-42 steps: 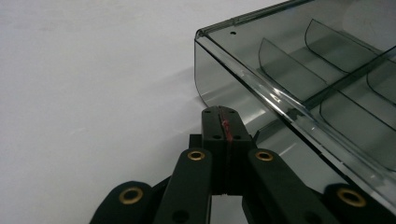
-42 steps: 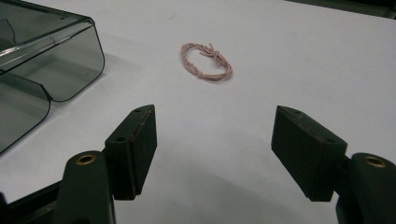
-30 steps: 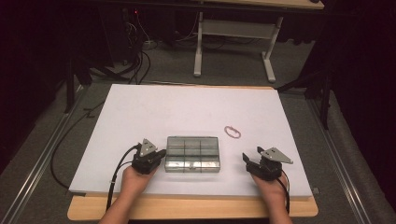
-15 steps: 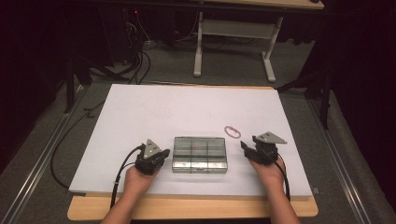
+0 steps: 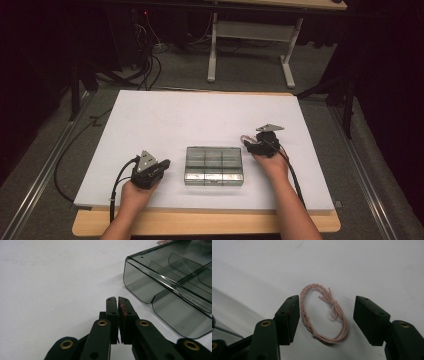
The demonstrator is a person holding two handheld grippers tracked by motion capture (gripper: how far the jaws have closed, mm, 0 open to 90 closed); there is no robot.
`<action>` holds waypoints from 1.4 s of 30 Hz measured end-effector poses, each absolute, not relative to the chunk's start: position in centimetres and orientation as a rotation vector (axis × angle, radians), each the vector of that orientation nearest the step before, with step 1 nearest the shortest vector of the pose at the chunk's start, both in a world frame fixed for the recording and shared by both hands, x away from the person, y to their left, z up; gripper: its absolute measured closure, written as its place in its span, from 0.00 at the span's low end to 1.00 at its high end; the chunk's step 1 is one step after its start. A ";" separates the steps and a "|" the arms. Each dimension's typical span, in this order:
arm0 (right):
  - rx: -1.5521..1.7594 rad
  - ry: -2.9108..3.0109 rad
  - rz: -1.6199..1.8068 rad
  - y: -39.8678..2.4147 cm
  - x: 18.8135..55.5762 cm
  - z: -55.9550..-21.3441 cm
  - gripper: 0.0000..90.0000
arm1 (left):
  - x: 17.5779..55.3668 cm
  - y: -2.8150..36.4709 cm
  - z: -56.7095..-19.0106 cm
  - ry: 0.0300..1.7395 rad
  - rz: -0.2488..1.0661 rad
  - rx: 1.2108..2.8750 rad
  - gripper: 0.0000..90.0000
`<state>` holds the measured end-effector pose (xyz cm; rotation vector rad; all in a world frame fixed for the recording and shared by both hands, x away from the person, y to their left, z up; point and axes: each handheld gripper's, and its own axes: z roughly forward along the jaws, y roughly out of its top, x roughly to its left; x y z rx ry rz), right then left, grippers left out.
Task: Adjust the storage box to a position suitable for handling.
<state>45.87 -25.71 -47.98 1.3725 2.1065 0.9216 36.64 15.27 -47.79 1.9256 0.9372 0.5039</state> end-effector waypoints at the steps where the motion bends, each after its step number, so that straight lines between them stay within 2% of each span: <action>1: 1.367 2.116 0.902 -25.6 45.9 -48.2 0.43 | 36.6 15.3 -47.7 0.937 0.505 1.923 0.97; 3: 1.371 2.114 0.905 -25.7 45.9 -48.3 0.47 | 36.6 15.3 -47.6 0.936 0.506 1.917 0.97; 8: 1.348 2.132 0.922 -25.4 45.8 -48.2 0.65 | 36.4 15.3 -47.5 0.932 0.500 1.914 0.97; 13: 1.305 2.150 0.920 -25.2 45.5 -48.2 0.91 | 36.1 15.2 -47.4 0.927 0.481 1.905 0.97; 15: 1.294 2.159 0.915 -25.0 45.4 -48.2 0.97 | 36.0 15.2 -47.4 0.927 0.476 1.903 0.97; 25: 1.245 2.117 0.954 -25.3 43.9 -46.9 0.98 | 36.1 15.1 -47.8 0.934 0.482 1.915 0.97; 32: 1.230 2.069 0.972 -26.3 40.9 -45.3 0.98 | 36.0 15.0 -47.9 0.925 0.479 1.924 0.97; 42: 1.300 2.002 0.965 -29.6 36.3 -45.7 0.98 | 36.2 14.9 -47.9 0.925 0.474 1.923 0.97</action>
